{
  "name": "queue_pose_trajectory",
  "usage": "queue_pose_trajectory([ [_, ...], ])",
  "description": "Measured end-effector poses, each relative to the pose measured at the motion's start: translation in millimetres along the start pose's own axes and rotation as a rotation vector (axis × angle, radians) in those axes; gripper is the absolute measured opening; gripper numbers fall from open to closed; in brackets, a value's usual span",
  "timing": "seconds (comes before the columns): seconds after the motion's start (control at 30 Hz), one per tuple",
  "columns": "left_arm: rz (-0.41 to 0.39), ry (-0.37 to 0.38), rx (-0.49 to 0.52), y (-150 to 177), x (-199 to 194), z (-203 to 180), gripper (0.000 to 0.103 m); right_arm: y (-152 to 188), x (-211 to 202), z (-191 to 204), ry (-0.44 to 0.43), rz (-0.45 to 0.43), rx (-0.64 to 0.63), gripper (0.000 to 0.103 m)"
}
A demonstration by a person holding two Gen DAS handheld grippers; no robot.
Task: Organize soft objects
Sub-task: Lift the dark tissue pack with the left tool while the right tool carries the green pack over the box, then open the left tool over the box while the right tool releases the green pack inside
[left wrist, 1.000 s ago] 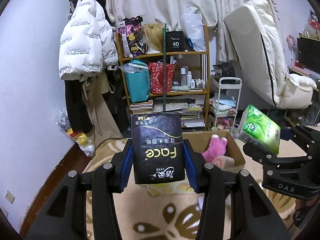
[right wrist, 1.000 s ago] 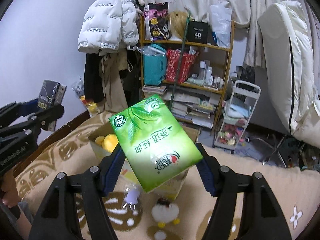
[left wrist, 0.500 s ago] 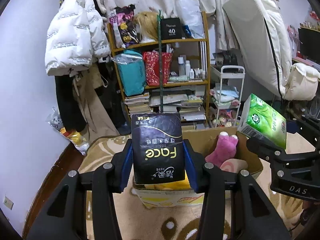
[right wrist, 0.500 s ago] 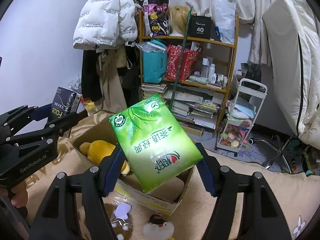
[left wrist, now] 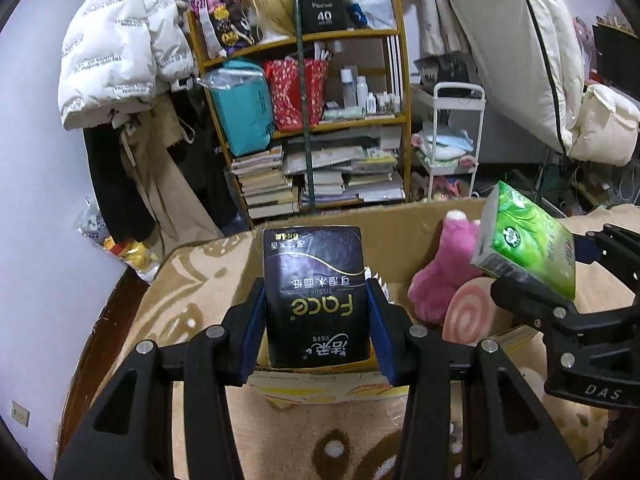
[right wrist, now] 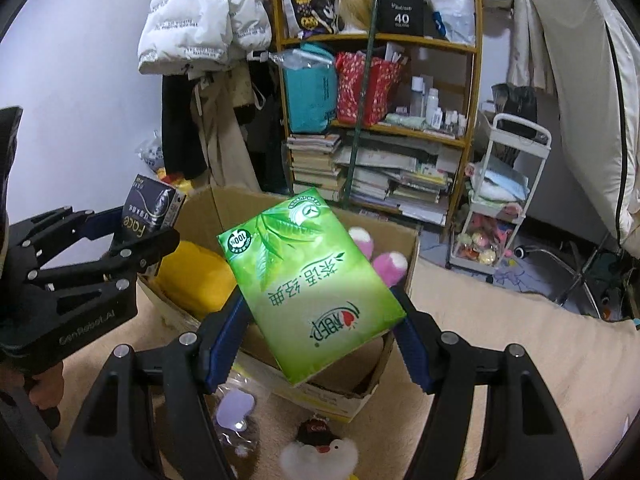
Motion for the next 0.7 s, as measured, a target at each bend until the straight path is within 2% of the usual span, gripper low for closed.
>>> queue_pose_trajectory([
  [0.13, 0.024, 0.0, 0.005, 5, 11, -2, 0.045, 5, 7, -6, -0.008, 0.021, 0.023, 0.073],
  [0.37, 0.043, 0.014, -0.006, 6, 20, -3, 0.045, 6, 8, -6, -0.009, 0.007, 0.01, 0.073],
  [0.7, 0.02, 0.055, -0.007, -6, 17, -10, 0.045, 2, 5, -4, -0.041, -0.026, 0.022, 0.074],
])
Point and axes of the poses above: each gripper's, at about its wrist camera, not at the fingertips, and x roughly the way its jaws point, z to its left, y to its underside, the point moved 2 cm from there along x, roughly the way its jaws point, and after that the axes turned 2 degrees about x, right-handed, at the moved point
